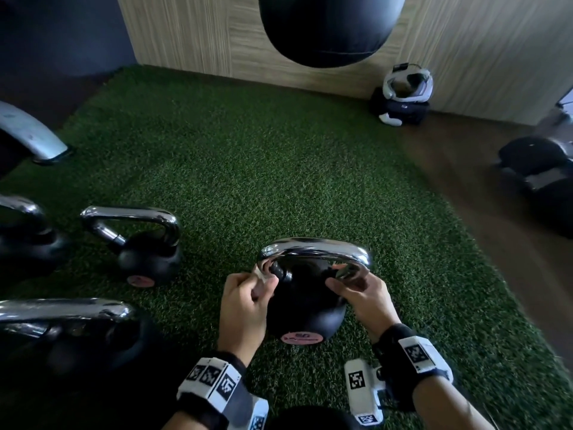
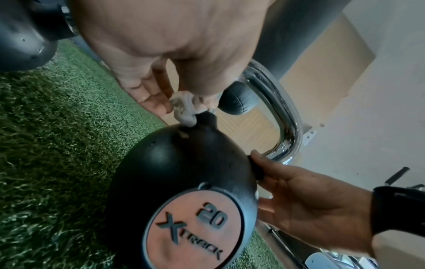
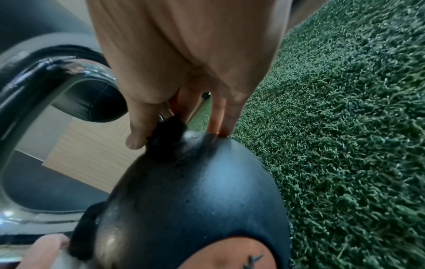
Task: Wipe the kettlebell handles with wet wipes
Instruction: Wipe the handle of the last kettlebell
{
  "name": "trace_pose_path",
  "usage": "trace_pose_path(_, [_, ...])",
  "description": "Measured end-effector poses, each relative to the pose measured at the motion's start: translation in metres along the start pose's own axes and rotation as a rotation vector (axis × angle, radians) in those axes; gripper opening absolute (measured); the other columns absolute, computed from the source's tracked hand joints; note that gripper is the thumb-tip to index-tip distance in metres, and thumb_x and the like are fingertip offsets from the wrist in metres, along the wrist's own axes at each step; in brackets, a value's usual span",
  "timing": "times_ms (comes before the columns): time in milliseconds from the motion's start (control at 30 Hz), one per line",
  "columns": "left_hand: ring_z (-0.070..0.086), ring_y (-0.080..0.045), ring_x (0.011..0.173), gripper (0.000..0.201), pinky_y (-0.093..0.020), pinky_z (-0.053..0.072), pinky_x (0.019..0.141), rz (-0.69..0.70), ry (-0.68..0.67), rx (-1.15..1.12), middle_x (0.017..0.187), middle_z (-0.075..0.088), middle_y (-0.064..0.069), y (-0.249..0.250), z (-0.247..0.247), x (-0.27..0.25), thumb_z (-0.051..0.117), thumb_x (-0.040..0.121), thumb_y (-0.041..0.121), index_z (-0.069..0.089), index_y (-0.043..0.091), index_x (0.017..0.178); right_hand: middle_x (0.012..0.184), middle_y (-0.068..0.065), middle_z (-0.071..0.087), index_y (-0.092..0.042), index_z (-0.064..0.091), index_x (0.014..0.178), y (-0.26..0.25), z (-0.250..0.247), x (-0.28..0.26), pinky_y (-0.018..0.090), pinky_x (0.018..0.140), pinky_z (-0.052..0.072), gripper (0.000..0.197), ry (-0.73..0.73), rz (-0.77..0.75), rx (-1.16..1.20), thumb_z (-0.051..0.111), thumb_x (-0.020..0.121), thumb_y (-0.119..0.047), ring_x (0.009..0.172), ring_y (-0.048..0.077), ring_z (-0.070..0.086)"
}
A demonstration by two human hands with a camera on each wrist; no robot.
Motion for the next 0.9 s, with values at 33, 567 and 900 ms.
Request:
trace_pose_path(33, [0.059, 0.000, 0.090, 0.032, -0.023, 0.051, 0.089, 0.028, 0.027, 0.016, 0.101, 0.057, 0.005, 0.002, -0.001, 0.000, 0.063, 0.097, 0.044, 0.078, 0.017, 0.089, 0.097, -0.003, 0.081, -0.014, 0.077, 0.105, -0.001, -0.001, -0.001, 0.027, 0.087, 0.053, 0.033, -0.005, -0.008, -0.011, 0.088, 0.076, -0.026, 0.089, 0.007, 0.075])
trace_pose_path(567, [0.072, -0.006, 0.074, 0.018, -0.002, 0.043, 0.066, 0.115, -0.002, -0.051, 0.085, 0.080, 0.007, 0.044, 0.028, 0.073, 0.087, 0.080, 0.027, 0.083, 0.017, 0.095, 0.103, -0.016, 0.077, -0.058, 0.072, 0.107, -0.031, 0.002, -0.062, 0.025, 0.073, 0.062, 0.032, -0.242, -0.280, -0.733, 0.066, 0.083, -0.036, 0.079, 0.005, 0.074])
trace_pose_path(900, [0.076, -0.008, 0.081, 0.024, -0.018, 0.059, 0.077, -0.008, -0.087, -0.060, 0.095, 0.081, 0.001, 0.040, 0.034, 0.070, 0.080, 0.089, 0.024, 0.080, 0.012, 0.110, 0.148, -0.009, 0.056, -0.046, 0.043, 0.152, -0.004, 0.028, 0.025, 0.040, 0.111, 0.050, 0.083, -0.343, 0.140, -0.557, 0.073, 0.076, -0.065, 0.124, 0.016, 0.064])
Point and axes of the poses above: each hand's wrist, its own x-axis towards the middle knuckle, its own z-axis out of the palm, y = z × x, the point moved 7 cm from there along x, towards the middle knuckle
